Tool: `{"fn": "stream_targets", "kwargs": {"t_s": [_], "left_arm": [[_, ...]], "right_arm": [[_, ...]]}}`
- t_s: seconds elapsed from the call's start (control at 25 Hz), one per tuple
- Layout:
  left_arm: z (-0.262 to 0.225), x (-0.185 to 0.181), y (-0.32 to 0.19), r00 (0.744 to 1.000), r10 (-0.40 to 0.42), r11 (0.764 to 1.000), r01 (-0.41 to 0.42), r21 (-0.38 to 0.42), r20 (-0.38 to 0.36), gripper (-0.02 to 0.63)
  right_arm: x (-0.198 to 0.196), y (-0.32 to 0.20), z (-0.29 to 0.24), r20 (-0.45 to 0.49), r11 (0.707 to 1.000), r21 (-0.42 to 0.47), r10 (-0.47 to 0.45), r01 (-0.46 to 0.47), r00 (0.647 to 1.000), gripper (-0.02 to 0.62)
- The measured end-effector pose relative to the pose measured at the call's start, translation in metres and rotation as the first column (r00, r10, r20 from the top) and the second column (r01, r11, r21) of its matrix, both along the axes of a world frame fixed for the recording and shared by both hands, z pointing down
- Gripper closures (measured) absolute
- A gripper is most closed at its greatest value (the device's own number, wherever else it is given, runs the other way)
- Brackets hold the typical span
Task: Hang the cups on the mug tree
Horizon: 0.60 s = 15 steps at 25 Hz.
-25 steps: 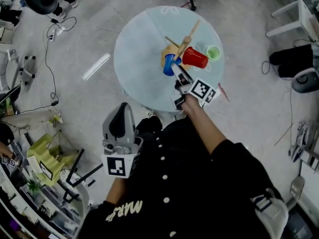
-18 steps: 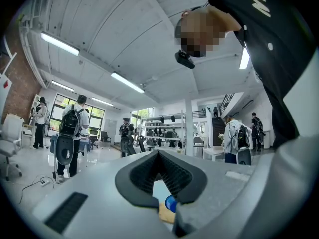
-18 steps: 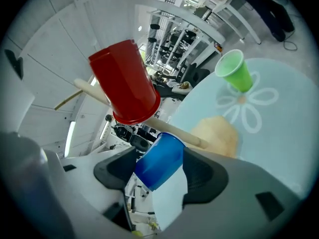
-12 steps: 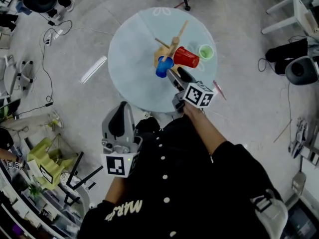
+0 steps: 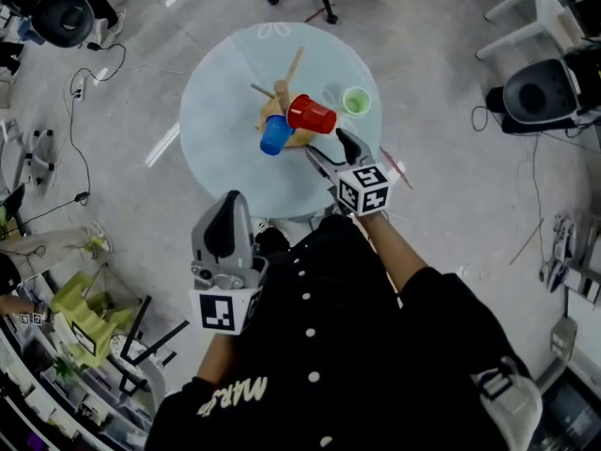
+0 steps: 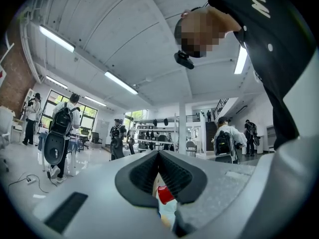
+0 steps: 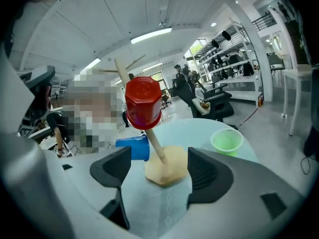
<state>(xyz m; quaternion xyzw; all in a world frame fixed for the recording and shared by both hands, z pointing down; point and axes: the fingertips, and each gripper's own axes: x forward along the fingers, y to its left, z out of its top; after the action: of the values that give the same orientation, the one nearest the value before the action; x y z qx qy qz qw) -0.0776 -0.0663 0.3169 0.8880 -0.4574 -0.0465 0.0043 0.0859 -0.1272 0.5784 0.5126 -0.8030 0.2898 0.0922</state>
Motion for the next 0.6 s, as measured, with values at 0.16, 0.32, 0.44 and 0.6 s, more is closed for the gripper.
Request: {"fn": "stream_targets", "kwargs": {"t_s": [0.16, 0.32, 0.44, 0.6], "left_arm": [[0.008, 0.026, -0.003, 1.0, -0.002, 1.0, 0.002, -0.013, 0.007, 0.611], [0.018, 0.046, -0.002, 1.0, -0.004, 0.999, 0.005, -0.035, 0.023, 0.611], [0.025, 0.056, -0.007, 0.999, -0.018, 0.999, 0.02, -0.046, 0.04, 0.611], [0.031, 0.058, -0.015, 0.996, -0.069, 0.995, 0.072, -0.065, 0.052, 0.611]], "right_arm": [[0.038, -0.006, 0.014, -0.056, 1.0, -0.008, 0.02, -0.02, 0.998, 0.249], [0.071, -0.01, 0.031, -0.149, 1.0, -0.002, 0.017, -0.018, 0.989, 0.242], [0.086, -0.018, 0.045, -0.207, 1.0, -0.004, -0.006, 0.005, 0.978, 0.233], [0.112, -0.033, 0.064, -0.258, 1.0, -0.006, 0.008, -0.01, 0.966, 0.22]]}}
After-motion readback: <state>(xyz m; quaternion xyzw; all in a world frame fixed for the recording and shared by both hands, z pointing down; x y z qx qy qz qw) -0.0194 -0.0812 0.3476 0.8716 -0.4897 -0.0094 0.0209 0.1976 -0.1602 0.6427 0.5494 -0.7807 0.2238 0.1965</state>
